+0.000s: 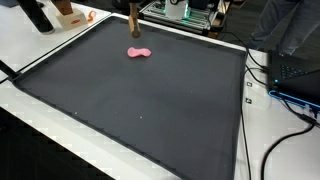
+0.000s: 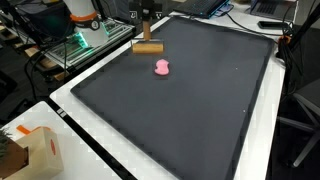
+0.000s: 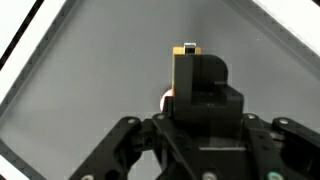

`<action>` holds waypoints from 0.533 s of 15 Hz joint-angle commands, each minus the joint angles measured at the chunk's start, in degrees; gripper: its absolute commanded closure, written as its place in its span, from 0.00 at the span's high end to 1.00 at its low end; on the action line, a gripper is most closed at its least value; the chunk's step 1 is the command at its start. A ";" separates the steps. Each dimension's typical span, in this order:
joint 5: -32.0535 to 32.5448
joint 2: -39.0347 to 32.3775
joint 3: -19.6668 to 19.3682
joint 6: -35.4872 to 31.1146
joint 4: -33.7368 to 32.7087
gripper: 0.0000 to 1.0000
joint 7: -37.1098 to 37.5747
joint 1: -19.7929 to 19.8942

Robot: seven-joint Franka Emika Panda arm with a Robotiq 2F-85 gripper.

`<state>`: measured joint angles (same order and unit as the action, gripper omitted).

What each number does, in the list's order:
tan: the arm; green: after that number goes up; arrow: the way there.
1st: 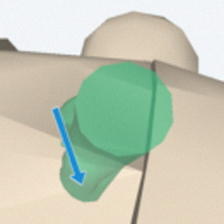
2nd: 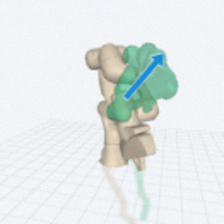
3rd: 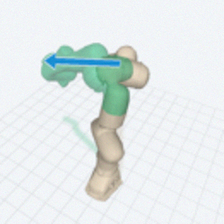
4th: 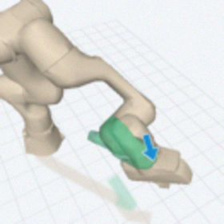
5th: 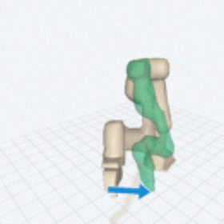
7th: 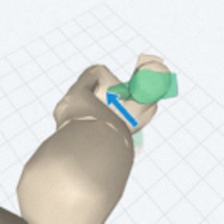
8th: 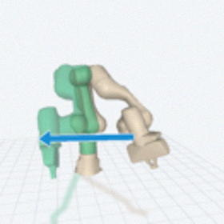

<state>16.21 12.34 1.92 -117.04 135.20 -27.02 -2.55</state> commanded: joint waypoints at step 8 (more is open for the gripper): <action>-2.56 -1.32 -1.54 0.89 -3.31 0.24 -2.87 -0.39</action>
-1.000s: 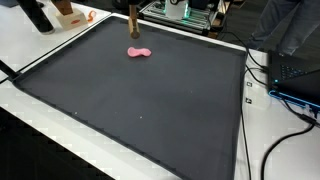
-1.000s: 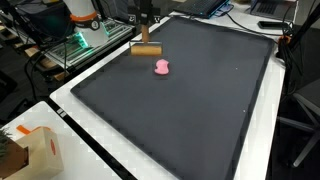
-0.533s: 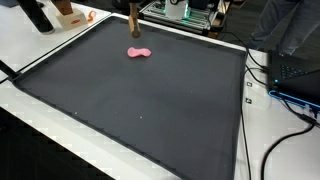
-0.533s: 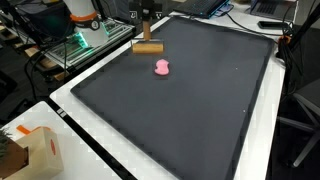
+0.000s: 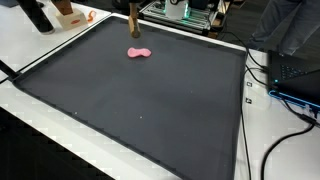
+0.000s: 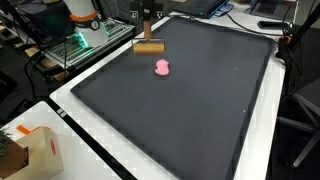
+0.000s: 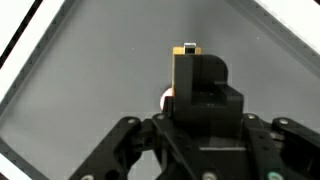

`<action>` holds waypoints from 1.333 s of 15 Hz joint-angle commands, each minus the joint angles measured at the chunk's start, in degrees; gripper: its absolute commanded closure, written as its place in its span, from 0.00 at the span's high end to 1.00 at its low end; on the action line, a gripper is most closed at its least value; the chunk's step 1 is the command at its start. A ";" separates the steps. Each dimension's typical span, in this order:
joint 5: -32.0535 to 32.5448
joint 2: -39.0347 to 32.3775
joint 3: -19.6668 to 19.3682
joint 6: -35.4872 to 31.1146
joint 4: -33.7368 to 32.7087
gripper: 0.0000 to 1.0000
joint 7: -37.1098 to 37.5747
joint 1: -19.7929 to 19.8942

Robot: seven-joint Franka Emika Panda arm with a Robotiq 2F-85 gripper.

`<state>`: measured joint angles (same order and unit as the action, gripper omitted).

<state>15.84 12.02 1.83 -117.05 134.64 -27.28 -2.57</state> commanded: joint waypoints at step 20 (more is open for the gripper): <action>-18.47 -18.87 -6.72 3.33 -19.80 0.24 -18.01 7.63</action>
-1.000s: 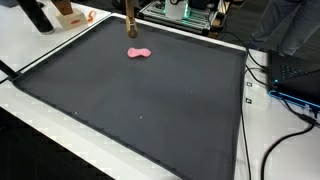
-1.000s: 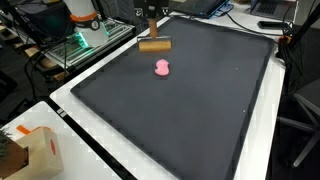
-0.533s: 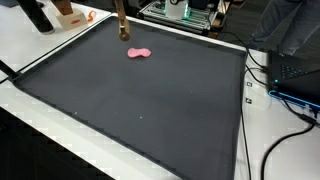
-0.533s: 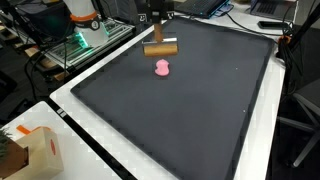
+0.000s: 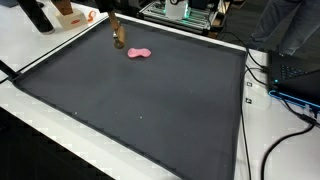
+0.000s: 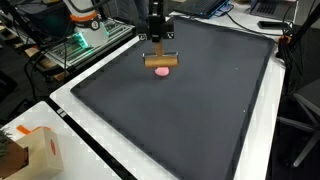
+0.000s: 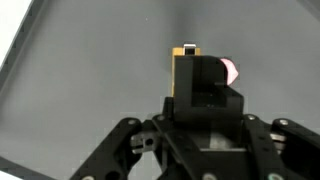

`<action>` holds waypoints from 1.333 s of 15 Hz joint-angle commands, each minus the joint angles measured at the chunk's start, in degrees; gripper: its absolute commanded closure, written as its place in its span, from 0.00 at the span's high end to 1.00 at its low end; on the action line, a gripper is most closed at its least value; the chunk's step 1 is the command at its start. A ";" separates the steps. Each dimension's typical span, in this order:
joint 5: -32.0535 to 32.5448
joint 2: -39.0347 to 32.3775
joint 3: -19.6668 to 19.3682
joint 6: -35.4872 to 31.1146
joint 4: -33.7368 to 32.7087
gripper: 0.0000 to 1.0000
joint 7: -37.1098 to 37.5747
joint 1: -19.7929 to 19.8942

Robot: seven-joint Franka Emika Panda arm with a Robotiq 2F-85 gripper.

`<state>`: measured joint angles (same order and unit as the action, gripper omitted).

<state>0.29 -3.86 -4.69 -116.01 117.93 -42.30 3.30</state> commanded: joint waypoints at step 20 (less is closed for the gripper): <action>-13.26 -12.26 0.08 6.37 -8.77 0.24 -12.98 10.41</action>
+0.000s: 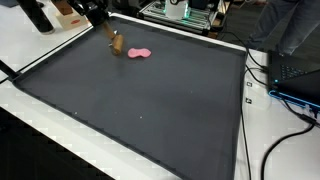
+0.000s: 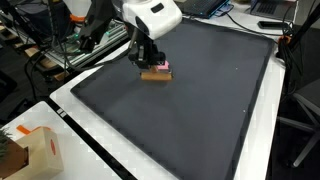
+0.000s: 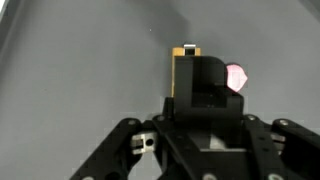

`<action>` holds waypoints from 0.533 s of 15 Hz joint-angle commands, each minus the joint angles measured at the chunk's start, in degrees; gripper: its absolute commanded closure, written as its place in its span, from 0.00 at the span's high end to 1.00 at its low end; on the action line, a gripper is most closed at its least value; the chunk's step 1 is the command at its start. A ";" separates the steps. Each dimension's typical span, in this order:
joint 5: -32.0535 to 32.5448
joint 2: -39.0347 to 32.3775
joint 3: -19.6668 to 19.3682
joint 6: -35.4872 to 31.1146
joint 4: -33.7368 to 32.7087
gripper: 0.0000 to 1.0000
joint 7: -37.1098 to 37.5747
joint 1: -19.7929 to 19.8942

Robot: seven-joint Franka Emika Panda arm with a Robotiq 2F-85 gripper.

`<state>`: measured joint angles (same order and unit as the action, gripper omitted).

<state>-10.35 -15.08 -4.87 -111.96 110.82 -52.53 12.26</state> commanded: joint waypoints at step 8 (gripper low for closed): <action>-4.57 -3.12 0.22 3.89 -2.87 0.24 -4.42 2.66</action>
<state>-13.28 -17.25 -4.86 -110.46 109.56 -55.39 13.84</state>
